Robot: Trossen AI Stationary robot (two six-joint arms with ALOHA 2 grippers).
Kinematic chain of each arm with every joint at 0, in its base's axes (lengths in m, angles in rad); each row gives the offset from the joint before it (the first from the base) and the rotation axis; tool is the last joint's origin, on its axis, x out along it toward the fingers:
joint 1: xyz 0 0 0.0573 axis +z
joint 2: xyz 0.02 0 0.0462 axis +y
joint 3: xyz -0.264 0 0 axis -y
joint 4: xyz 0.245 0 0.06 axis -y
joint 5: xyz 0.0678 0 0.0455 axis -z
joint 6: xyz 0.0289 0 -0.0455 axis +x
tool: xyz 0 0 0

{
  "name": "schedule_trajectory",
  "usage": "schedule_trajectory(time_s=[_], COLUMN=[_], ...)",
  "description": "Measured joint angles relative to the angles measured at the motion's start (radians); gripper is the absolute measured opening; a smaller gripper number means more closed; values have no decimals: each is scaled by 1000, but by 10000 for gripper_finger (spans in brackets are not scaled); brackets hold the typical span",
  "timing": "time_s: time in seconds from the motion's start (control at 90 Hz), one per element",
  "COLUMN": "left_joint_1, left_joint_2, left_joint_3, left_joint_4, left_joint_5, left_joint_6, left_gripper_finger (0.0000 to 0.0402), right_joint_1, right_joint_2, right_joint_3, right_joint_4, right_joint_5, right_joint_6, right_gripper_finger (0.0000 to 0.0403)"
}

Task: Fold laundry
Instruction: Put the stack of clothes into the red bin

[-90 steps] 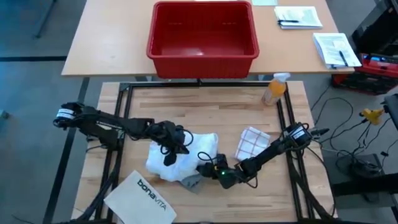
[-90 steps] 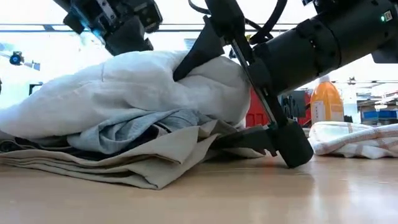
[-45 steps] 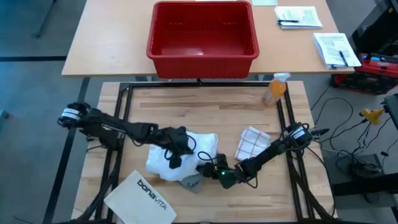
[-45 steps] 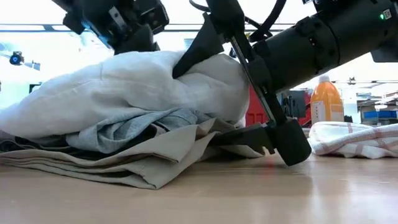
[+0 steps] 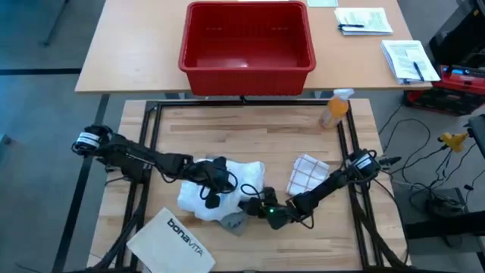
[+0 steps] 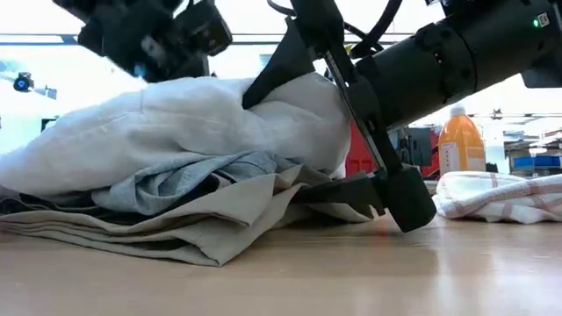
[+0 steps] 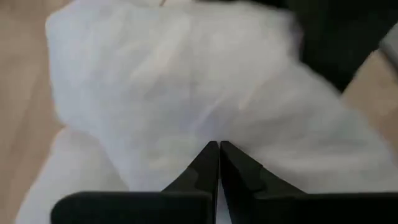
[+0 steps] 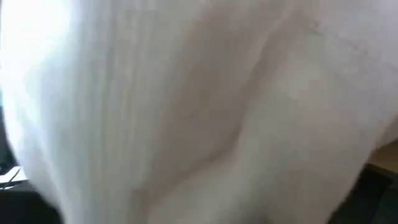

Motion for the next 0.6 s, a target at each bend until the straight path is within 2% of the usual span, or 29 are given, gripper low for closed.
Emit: schedule_trajectory(time_s=[0.144, 0.278, 0.511, 0.6], left_joint_1=[2, -1, -4, -3], left_joint_2=[66, 97, 65, 41], left_joint_3=[-27, -12, 55, 79], left_joint_4=[21, 65, 86, -16], left_joint_5=[-12, 50, 79, 96], left_joint_6=[5, -5, -39, 24], left_gripper_finger=[0, 0, 0, 0], right_joint_1=[-2, -2, -1, -1], right_joint_2=[0, 0, 0, 0], right_joint_3=[0, -2, -3, -3], right_joint_4=[0, 0, 0, 4], right_joint_5=[3, 2, -1, -1], right_joint_6=[8, 12, 13, 10], right_gripper_finger=[400, 400, 400, 400])
